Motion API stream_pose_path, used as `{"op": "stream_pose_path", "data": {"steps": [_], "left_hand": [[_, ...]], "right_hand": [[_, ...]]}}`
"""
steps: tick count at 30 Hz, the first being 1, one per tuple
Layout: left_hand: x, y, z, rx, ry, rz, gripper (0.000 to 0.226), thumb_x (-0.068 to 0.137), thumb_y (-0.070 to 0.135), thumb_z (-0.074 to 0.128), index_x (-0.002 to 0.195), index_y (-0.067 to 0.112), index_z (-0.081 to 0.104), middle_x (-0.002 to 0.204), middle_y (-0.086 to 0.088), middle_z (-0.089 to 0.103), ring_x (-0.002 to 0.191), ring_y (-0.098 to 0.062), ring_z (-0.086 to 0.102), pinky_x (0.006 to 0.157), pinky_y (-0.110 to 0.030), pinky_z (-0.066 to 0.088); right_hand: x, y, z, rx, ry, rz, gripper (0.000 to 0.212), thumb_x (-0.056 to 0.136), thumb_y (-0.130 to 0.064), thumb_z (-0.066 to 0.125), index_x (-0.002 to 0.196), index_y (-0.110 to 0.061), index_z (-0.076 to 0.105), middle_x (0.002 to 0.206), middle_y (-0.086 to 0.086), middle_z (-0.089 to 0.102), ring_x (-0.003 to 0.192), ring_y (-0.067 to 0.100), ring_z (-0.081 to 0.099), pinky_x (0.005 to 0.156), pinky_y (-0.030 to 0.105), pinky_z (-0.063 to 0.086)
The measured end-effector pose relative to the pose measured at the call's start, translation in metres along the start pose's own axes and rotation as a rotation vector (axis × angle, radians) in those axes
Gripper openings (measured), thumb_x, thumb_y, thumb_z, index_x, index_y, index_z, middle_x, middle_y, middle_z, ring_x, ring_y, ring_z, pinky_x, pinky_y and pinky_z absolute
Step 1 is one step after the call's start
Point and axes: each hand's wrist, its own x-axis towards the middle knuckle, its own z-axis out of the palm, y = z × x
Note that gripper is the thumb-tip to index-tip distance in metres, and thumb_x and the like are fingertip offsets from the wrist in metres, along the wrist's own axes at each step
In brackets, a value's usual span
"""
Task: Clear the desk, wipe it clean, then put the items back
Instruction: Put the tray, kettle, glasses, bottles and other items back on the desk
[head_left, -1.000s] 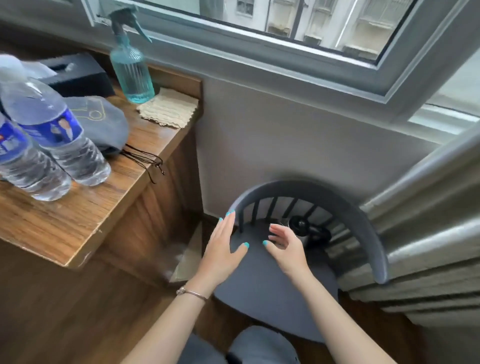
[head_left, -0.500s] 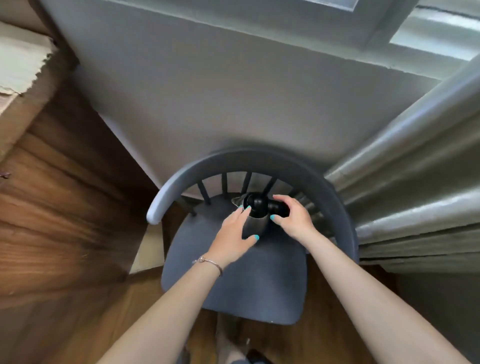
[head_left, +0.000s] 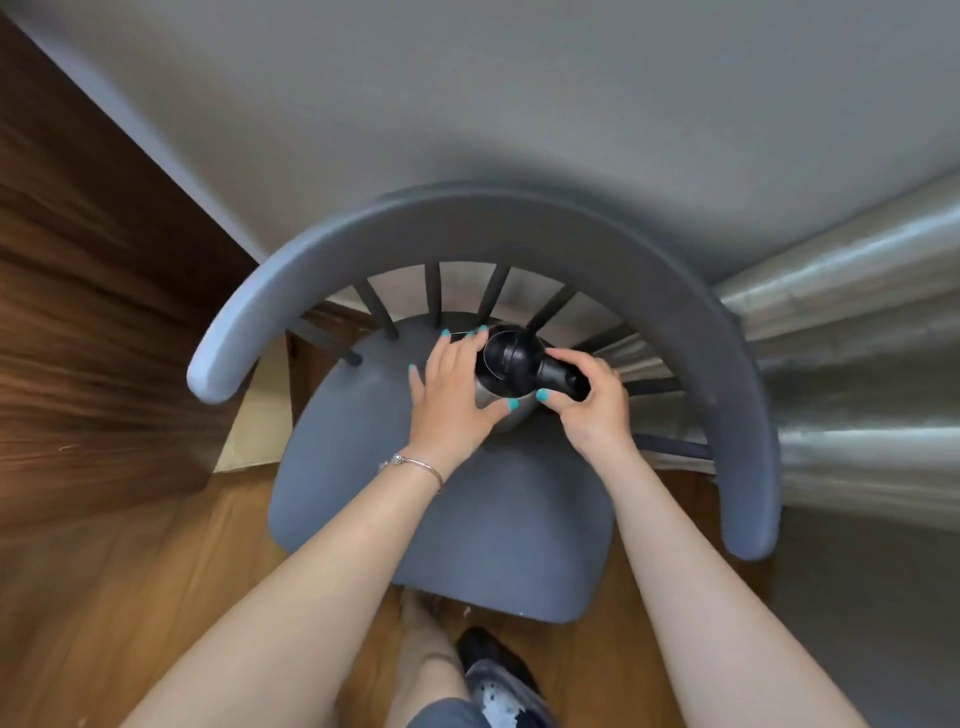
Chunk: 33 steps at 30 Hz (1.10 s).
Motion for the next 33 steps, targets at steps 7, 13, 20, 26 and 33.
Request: {"op": "stream_pose_path", "data": {"steps": [7, 13, 20, 26, 33], "left_hand": [[-0.031, -0.015, -0.048, -0.187, 0.065, 0.098, 0.068, 0.07, 0.025, 0.086, 0.129, 0.025, 0.052, 0.151, 0.018, 0.021, 0.144, -0.007, 0.008, 0.11, -0.023, 0.018], [-0.108, -0.015, -0.125, -0.222, 0.267, 0.153, 0.076, 0.067, 0.029, 0.087, 0.133, 0.029, 0.048, 0.139, 0.017, 0.044, 0.143, -0.006, 0.024, 0.113, -0.011, 0.017], [-0.221, -0.016, -0.223, -0.277, 0.515, 0.053, 0.071, 0.059, 0.055, 0.078, 0.123, 0.035, 0.057, 0.128, 0.016, 0.057, 0.129, -0.008, 0.045, 0.108, -0.036, 0.042], [-0.313, -0.009, -0.271, -0.274, 0.636, 0.128, 0.068, 0.062, 0.045, 0.084, 0.122, 0.043, 0.054, 0.125, 0.034, 0.047, 0.128, 0.006, 0.037, 0.102, -0.009, 0.037], [-0.426, -0.036, -0.338, -0.318, 0.803, 0.246, 0.068, 0.059, 0.057, 0.078, 0.122, 0.041, 0.056, 0.124, 0.03, 0.054, 0.128, -0.008, 0.043, 0.096, -0.006, 0.037]], "right_hand": [[-0.048, -0.034, 0.011, 0.099, 0.053, 0.087, 0.05, 0.076, 0.0, 0.078, 0.115, -0.029, 0.068, 0.106, -0.013, 0.057, 0.106, 0.01, 0.052, 0.094, 0.027, 0.048], [-0.107, -0.107, -0.001, 0.177, -0.053, -0.075, 0.05, 0.068, -0.004, 0.086, 0.099, -0.037, 0.066, 0.103, -0.009, 0.066, 0.093, 0.004, 0.062, 0.07, 0.003, 0.045], [-0.191, -0.212, -0.007, 0.148, -0.13, -0.416, 0.055, 0.057, -0.002, 0.091, 0.088, -0.036, 0.061, 0.09, -0.016, 0.065, 0.085, 0.001, 0.063, 0.069, 0.005, 0.048], [-0.282, -0.264, -0.022, 0.282, -0.169, -0.43, 0.06, 0.051, 0.016, 0.086, 0.083, -0.019, 0.049, 0.089, -0.001, 0.071, 0.083, 0.008, 0.069, 0.068, 0.016, 0.054], [-0.404, -0.334, -0.01, 0.39, -0.201, -0.563, 0.069, 0.045, 0.018, 0.086, 0.077, -0.024, 0.042, 0.086, 0.003, 0.073, 0.082, 0.018, 0.072, 0.069, 0.03, 0.059]]}}
